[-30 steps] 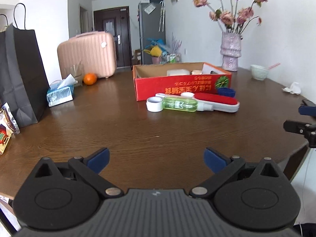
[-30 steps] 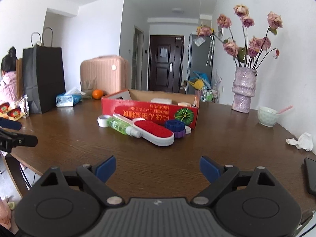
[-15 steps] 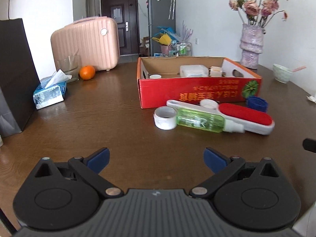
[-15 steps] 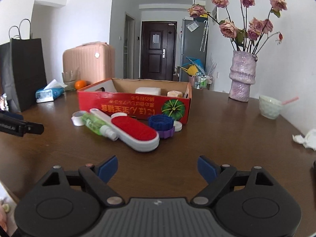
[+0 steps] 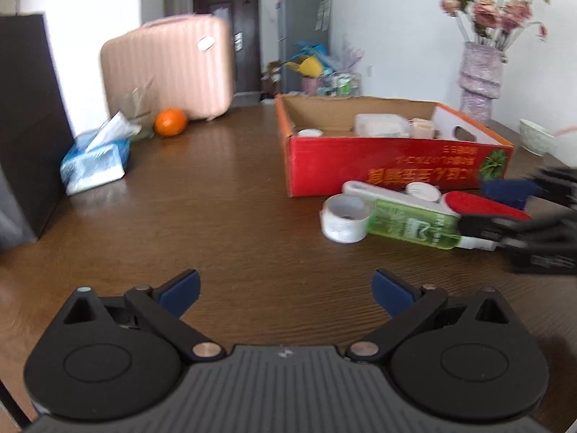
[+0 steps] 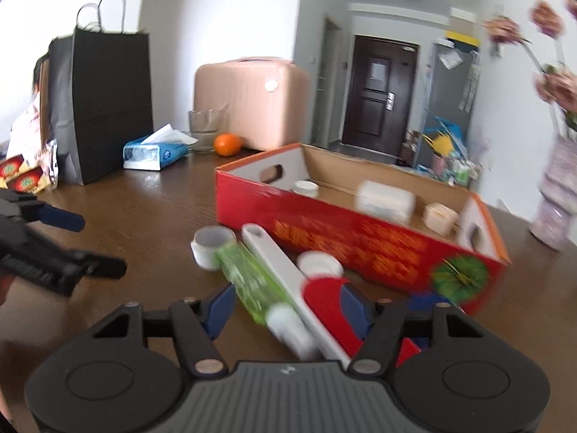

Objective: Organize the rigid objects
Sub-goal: 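Grasp the green bottle with the right gripper while the left grasps the tape roll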

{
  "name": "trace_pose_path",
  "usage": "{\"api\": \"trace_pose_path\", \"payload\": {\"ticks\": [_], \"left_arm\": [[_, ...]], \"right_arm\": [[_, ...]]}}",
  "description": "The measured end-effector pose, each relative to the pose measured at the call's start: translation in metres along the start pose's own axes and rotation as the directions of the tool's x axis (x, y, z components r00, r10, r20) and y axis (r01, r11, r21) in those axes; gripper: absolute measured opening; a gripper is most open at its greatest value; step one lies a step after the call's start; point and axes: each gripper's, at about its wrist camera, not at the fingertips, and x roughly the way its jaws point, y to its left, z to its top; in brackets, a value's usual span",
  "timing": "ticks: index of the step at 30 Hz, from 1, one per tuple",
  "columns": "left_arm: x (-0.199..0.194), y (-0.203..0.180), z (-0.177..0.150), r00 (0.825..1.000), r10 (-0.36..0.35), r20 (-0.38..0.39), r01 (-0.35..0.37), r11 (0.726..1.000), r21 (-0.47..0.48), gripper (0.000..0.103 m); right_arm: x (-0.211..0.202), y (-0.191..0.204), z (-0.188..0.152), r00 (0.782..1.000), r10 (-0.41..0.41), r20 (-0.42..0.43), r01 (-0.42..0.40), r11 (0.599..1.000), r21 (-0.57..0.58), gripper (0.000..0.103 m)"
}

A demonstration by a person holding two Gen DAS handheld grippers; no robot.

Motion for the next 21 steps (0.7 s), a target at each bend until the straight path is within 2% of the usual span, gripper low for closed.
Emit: {"api": "trace_pose_path", "payload": {"ticks": [3,4,5,8,10,12,16,18,21], "left_arm": [[0.007,-0.004,0.003,1.000,-0.031,0.006,0.031,0.999,0.033,0.103],[0.010,-0.004,0.005,0.999,-0.036,0.000,0.036,0.999,0.036,0.103],[0.014,-0.004,0.007,0.999,-0.040,-0.005,0.040,0.999,0.036,0.103],[0.026,-0.002,0.015,0.999,-0.054,-0.007,0.054,0.998,0.036,0.103],[0.035,-0.005,0.019,0.998,-0.064,-0.002,0.064,0.997,0.047,0.102],[0.047,-0.009,0.026,0.998,-0.068,-0.004,0.068,0.995,0.067,0.097],[0.073,-0.018,0.037,0.993,-0.111,-0.040,0.113,0.991,0.070,0.078],[0.083,-0.023,0.040,0.992,-0.109,-0.059,0.113,0.991,0.074,0.071],[0.091,-0.026,0.041,0.991,-0.111,-0.073,0.115,0.992,0.059,0.049]], "right_arm": [[0.027,0.016,0.010,1.000,0.005,-0.029,-0.006,0.999,-0.042,0.053],[0.033,0.020,0.012,0.999,0.021,-0.045,-0.024,0.999,-0.049,0.042],[0.039,0.024,0.012,0.997,0.030,-0.068,-0.034,0.998,-0.053,0.039],[0.038,0.034,0.009,0.997,0.010,-0.072,-0.017,0.995,-0.099,0.034],[0.032,0.034,0.008,0.996,0.022,-0.089,-0.030,0.996,-0.080,0.032],[0.024,0.029,0.006,0.993,0.024,-0.114,-0.030,0.998,-0.047,0.031],[0.013,0.026,0.001,0.991,0.020,-0.135,-0.022,1.000,-0.017,0.031],[0.011,0.024,-0.001,0.991,0.018,-0.136,-0.019,1.000,-0.007,0.031],[0.015,0.019,-0.003,0.989,0.028,-0.145,-0.027,1.000,0.016,0.033]]}}
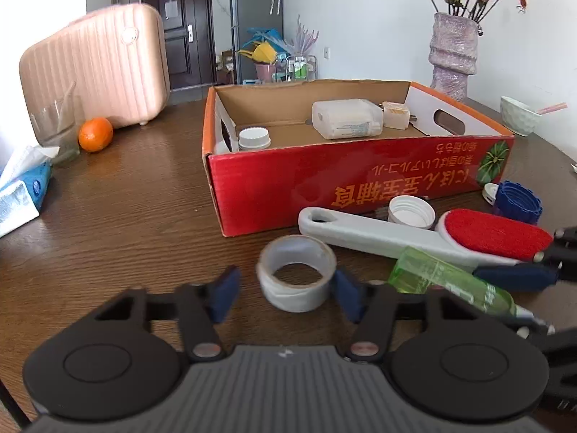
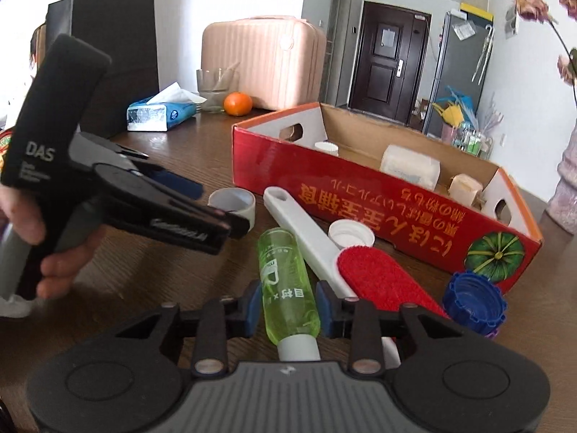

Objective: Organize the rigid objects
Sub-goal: 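Grasp the green bottle with the right gripper while the left grasps the tape roll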

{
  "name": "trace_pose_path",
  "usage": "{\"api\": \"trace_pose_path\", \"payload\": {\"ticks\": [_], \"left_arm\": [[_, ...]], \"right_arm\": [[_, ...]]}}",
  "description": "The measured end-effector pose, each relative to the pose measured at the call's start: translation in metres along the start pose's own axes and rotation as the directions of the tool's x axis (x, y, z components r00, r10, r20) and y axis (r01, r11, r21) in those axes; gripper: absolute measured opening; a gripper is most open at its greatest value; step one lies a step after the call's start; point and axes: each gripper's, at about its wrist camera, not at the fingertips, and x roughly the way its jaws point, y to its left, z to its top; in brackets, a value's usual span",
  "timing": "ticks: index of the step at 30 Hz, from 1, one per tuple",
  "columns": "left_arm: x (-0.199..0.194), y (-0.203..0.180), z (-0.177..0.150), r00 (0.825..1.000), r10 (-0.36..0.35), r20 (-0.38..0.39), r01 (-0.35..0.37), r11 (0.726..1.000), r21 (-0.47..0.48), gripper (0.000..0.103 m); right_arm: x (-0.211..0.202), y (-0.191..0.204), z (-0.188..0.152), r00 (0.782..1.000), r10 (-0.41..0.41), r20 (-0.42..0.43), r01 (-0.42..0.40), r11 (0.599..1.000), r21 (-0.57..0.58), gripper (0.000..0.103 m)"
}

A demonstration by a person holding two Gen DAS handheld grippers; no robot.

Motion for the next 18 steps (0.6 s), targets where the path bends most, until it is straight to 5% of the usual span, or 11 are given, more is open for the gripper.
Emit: {"api": "trace_pose_path", "payload": {"ticks": [9,18], "left_arm": [[-0.038,0.005,-0.019,0.999,-0.020,0.026,0.022,0.994,-0.108,0.044],[-0.109,0.012,-0.063,0.998,0.033,0.043,-0.026,0.988,-0.154,0.044]], "right_arm": [[0.012,0.012,-0.001,1.000,0.005,-0.002,-0.005,1.000,0.024,0.030],[-0.042,0.032,-0.032,1.000,-0.007,0.012,0.006,0.996,0.090,0.030]]}}
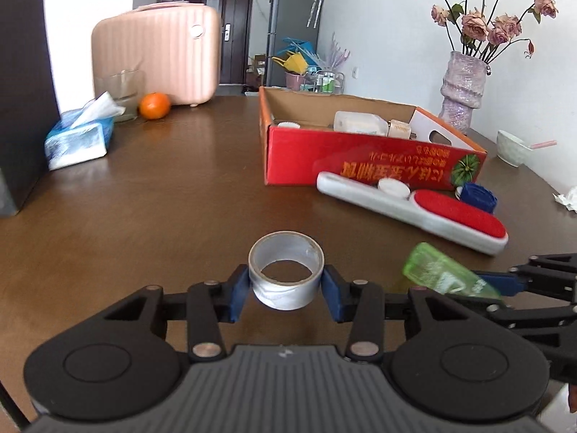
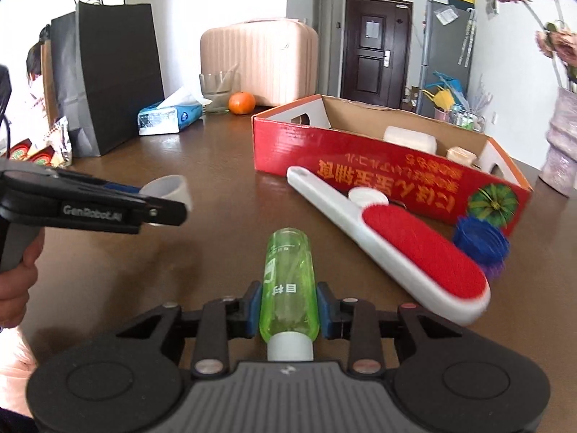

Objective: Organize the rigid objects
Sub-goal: 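Grasp the green bottle with the right gripper while the left grasps the tape roll, then carry the green bottle and tape roll into the box and open both grippers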

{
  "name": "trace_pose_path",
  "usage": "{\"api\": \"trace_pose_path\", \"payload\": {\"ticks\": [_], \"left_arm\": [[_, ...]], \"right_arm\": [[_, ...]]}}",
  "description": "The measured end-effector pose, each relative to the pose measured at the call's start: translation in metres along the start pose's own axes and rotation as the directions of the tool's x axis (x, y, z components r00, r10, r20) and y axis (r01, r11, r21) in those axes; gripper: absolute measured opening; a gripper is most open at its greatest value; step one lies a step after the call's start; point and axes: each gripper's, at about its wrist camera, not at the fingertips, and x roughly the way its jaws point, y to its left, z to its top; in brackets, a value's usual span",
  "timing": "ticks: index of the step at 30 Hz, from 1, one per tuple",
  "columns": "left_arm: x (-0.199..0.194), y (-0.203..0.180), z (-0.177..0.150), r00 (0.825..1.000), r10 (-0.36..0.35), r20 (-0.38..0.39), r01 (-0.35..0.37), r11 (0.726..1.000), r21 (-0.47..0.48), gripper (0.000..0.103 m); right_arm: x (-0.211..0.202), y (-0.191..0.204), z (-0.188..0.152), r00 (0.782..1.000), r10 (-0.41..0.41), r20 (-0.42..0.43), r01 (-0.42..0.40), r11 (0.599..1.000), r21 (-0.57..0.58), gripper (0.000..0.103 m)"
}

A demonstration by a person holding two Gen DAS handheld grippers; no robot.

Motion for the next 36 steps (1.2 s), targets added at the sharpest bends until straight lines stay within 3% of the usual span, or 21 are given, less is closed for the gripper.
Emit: {"api": "trace_pose_path", "payload": {"ticks": [12,24,30,36], "left_arm": [[-0.067,-0.019,-0.023,0.995,-0.047,0.090,0.043,0.998,0.039,0.044],[-0.083,-0.020,-0.027,0.993,-0.034,0.111,0.031,0.999,0.026,0.044],[-0.071,-0.023,-0.012,0.992,-0.060,0.115,0.055,0.997,0.050,0.044],[-0.044,-0.025,0.035,0.982,-0.077,0.173,0.063,0.994,0.088,0.044]], "right_arm": [[-0.082,0.024,-0.028,0.993,-0.065,0.097,0.062,0.998,0.031,0.030],[-0.105,0.027,-0.028,0.985,-0.084,0.147,0.084,0.996,0.006,0.029],[-0.100,0.017,-0.012,0.984,-0.082,0.160,0.085,0.996,-0.013,0.028],[-0.090,-0.005,0.023,0.976,-0.087,0.202,0.094,0.995,-0.028,0.021]]}}
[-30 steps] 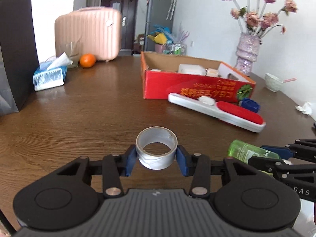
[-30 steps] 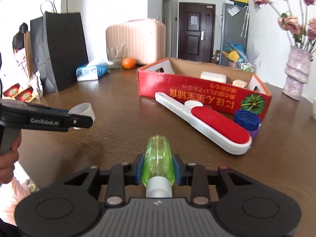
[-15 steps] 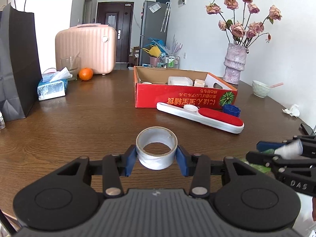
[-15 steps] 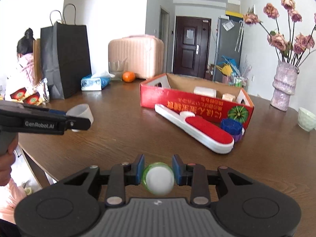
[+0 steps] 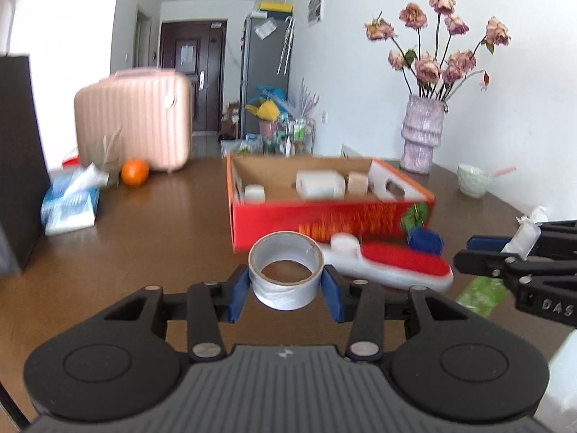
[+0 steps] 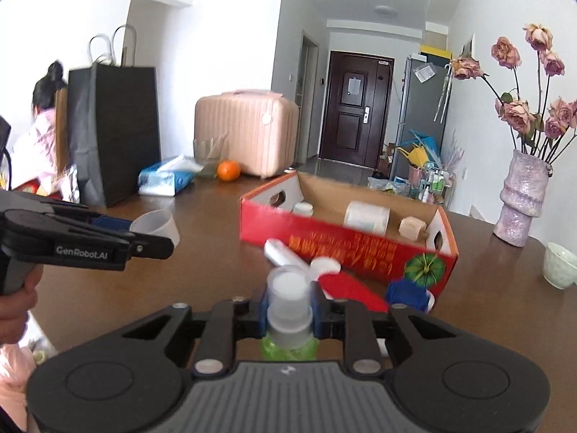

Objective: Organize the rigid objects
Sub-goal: 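Carry the green bottle and tape roll into the box and open both grippers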

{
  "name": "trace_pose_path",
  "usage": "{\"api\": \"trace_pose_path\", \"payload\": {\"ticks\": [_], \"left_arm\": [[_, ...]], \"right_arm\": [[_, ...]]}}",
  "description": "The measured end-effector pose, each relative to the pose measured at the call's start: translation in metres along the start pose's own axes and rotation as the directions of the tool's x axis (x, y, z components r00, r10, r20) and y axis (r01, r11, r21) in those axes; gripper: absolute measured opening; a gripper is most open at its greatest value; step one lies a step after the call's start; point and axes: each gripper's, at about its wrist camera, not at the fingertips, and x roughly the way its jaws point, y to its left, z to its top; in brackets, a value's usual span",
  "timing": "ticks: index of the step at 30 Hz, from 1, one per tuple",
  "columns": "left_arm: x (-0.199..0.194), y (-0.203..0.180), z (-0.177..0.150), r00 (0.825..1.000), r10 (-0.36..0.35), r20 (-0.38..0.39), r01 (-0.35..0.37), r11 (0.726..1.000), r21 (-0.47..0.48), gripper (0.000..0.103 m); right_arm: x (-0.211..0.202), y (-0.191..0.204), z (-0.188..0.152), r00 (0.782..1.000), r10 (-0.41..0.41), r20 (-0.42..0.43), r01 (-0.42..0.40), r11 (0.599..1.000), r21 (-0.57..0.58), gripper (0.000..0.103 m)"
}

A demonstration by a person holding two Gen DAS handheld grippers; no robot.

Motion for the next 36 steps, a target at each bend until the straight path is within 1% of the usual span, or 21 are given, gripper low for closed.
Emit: {"api": "trace_pose_path", "payload": {"ticks": [4,8,10,13,16,17,19,21,22,23,25,28,30,31,32,33,34,35,36], "left_arm": [[0.034,0.006,0.034,1.000,0.003,0.020,-0.003,1.000,0.002,0.044],[0.068,0.011,0.064,0.999,-0.022,0.047,0.022,1.000,0.011,0.044],[0.088,0.015,0.076,0.999,-0.023,0.047,0.022,1.000,0.016,0.044],[0.123,0.021,0.093,0.999,-0.031,0.024,0.031,0.999,0.019,0.044],[0.164,0.029,0.106,0.997,-0.063,-0.032,0.063,0.998,0.007,0.044],[0.179,0.029,0.110,0.997,-0.061,-0.051,0.062,0.998,0.017,0.044],[0.209,0.030,0.111,0.995,-0.016,-0.094,0.020,0.999,0.043,0.044],[0.235,0.032,0.108,0.989,-0.005,-0.146,0.015,0.998,0.065,0.044],[0.244,0.033,0.104,0.987,0.001,-0.160,0.011,0.997,0.075,0.044],[0.252,0.033,0.101,0.986,0.020,-0.167,-0.005,0.996,0.089,0.044],[0.264,0.033,0.095,0.984,0.050,-0.171,-0.031,0.993,0.110,0.044],[0.275,0.032,0.093,0.984,0.034,-0.173,-0.015,0.994,0.111,0.044],[0.280,0.030,0.093,0.985,0.034,-0.168,-0.014,0.993,0.120,0.046],[0.282,0.030,0.094,0.985,0.032,-0.168,-0.011,0.992,0.123,0.049],[0.282,0.029,0.094,0.985,0.021,-0.168,0.000,0.992,0.125,0.055],[0.283,0.029,0.094,0.986,0.011,-0.168,0.010,0.992,0.126,0.058],[0.282,0.027,0.094,0.987,0.007,-0.163,0.014,0.992,0.128,0.067],[0.281,0.026,0.094,0.988,0.005,-0.157,0.016,0.991,0.132,0.073],[0.280,0.025,0.094,0.988,0.004,-0.152,0.017,0.991,0.136,0.074]], "right_arm": [[0.020,-0.027,0.027,0.999,-0.033,0.037,0.033,0.999,-0.004,0.021],[0.042,-0.059,0.055,0.997,-0.050,0.059,0.049,0.999,0.014,0.021],[0.055,-0.079,0.069,0.996,-0.063,0.064,0.061,0.997,0.038,0.021],[0.075,-0.109,0.082,0.994,-0.093,0.060,0.088,0.993,0.074,0.021],[0.095,-0.130,0.097,0.992,-0.113,0.056,0.109,0.991,0.075,0.021],[0.103,-0.135,0.103,0.992,-0.115,0.050,0.112,0.992,0.065,0.021],[0.123,-0.144,0.112,0.993,-0.114,0.018,0.113,0.993,0.039,0.021],[0.149,-0.154,0.116,0.993,-0.113,-0.035,0.114,0.993,0.029,0.021],[0.163,-0.159,0.116,0.992,-0.108,-0.067,0.110,0.994,0.023,0.021],[0.176,-0.163,0.116,0.990,-0.108,-0.092,0.111,0.994,0.023,0.021],[0.197,-0.171,0.117,0.987,-0.123,-0.106,0.126,0.992,0.027,0.021],[0.231,-0.184,0.121,0.981,-0.089,-0.172,0.104,0.992,0.078,0.021],[0.258,-0.185,0.113,0.968,-0.098,-0.232,0.116,0.991,0.067,0.021],[0.272,-0.186,0.108,0.958,-0.103,-0.267,0.123,0.991,0.058,0.021],[0.283,-0.187,0.102,0.950,-0.111,-0.293,0.132,0.990,0.053,0.022],[0.289,-0.187,0.099,0.955,-0.133,-0.267,0.148,0.988,0.038,0.023],[0.293,-0.188,0.098,0.952,-0.152,-0.266,0.169,0.985,0.041,0.023],[0.298,-0.191,0.100,0.946,-0.168,-0.276,0.189,0.980,0.053,0.026],[0.303,-0.193,0.100,0.941,-0.174,-0.289,0.198,0.979,0.055,0.031]]}}
